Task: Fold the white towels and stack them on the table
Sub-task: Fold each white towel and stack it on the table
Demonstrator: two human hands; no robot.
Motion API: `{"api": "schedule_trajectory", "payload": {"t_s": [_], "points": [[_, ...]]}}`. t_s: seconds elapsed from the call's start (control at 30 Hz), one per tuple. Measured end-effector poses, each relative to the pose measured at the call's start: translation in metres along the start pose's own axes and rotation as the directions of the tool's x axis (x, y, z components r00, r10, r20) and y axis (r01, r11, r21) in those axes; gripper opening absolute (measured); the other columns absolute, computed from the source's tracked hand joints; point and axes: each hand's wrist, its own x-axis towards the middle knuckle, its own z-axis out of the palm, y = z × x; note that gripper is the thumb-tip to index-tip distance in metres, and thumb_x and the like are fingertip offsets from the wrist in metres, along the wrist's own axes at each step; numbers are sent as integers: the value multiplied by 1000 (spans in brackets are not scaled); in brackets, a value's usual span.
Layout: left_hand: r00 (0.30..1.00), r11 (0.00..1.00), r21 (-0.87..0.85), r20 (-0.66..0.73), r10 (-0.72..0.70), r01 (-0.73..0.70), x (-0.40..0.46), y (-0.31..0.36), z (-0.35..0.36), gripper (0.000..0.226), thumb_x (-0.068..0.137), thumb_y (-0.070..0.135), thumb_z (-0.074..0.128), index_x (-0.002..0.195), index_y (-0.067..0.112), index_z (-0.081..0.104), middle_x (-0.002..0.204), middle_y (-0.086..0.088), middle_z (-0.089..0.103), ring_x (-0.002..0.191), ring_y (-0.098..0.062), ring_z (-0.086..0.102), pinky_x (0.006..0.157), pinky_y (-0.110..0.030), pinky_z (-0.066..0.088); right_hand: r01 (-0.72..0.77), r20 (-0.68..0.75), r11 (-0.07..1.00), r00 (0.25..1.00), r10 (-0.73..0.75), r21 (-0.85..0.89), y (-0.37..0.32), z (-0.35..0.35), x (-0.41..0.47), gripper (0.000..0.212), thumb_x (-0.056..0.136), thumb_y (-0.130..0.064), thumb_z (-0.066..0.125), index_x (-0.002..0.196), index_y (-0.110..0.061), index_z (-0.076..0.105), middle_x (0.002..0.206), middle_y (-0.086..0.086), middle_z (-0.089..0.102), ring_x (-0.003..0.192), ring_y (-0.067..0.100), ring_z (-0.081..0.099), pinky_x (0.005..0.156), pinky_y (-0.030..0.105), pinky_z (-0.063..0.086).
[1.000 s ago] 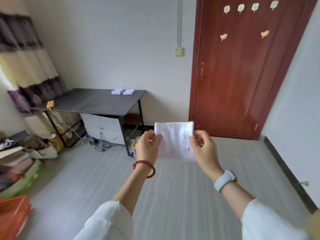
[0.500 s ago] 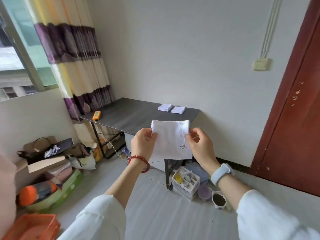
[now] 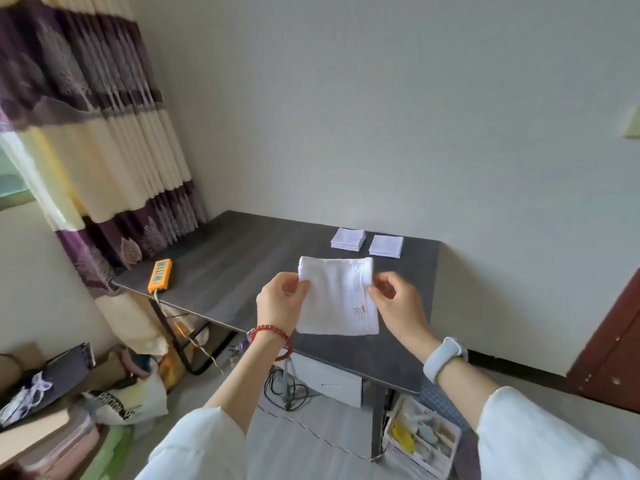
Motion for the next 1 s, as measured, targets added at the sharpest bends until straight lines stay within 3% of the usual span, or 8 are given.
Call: {"api": "schedule_trajectory", "payload": {"t_s": [0.13, 0.43, 0.7, 0.83, 1.0], "points": [[989, 999, -34, 142, -26, 31, 91, -25, 52, 6, 83, 20, 63, 88, 17, 64, 83, 7, 61, 78, -12, 54, 74, -24, 42, -95, -64, 995, 994, 92, -35, 39, 20, 77, 6, 85, -13, 60, 91, -17, 58, 83, -13, 57, 79, 1, 53, 64, 2, 38], [927, 987, -21, 347, -143, 161, 284, -106, 192, 7, 83, 23, 62, 89, 19, 63, 91, 3, 66, 84, -16, 60, 78, -30, 50, -312, -110, 950, 944, 312, 14, 170, 77, 266, 8, 87, -14, 58, 95, -16, 60, 90, -8, 61, 89, 11, 57, 78, 22, 40], [877, 961, 54, 396, -272, 273, 438, -162, 273, 19, 85, 25, 60, 100, 15, 64, 93, 5, 63, 92, -15, 58, 79, -24, 43, -468, -74, 884, 882, 465, -26, 243, 144, 414, 6, 89, -18, 54, 93, -18, 58, 91, -9, 59, 87, 8, 56, 77, 21, 41], [870, 960, 78, 408, -278, 270, 508, -186, 313, 22, 87, 25, 57, 105, 13, 63, 94, 5, 61, 89, -14, 56, 77, -24, 41, -487, -109, 871, 871, 480, -61, 274, 171, 479, 5, 90, -16, 53, 92, -15, 57, 86, -7, 56, 80, 6, 53, 68, 17, 40], [848, 960, 95, 452, -276, 262, 579, -218, 368, 23, 89, 27, 54, 106, 14, 62, 96, 4, 61, 90, -15, 55, 79, -26, 43, -545, -177, 836, 831, 528, -64, 316, 197, 548, 16, 90, -12, 51, 101, -5, 60, 92, 1, 57, 86, 16, 53, 70, 22, 39]]}}
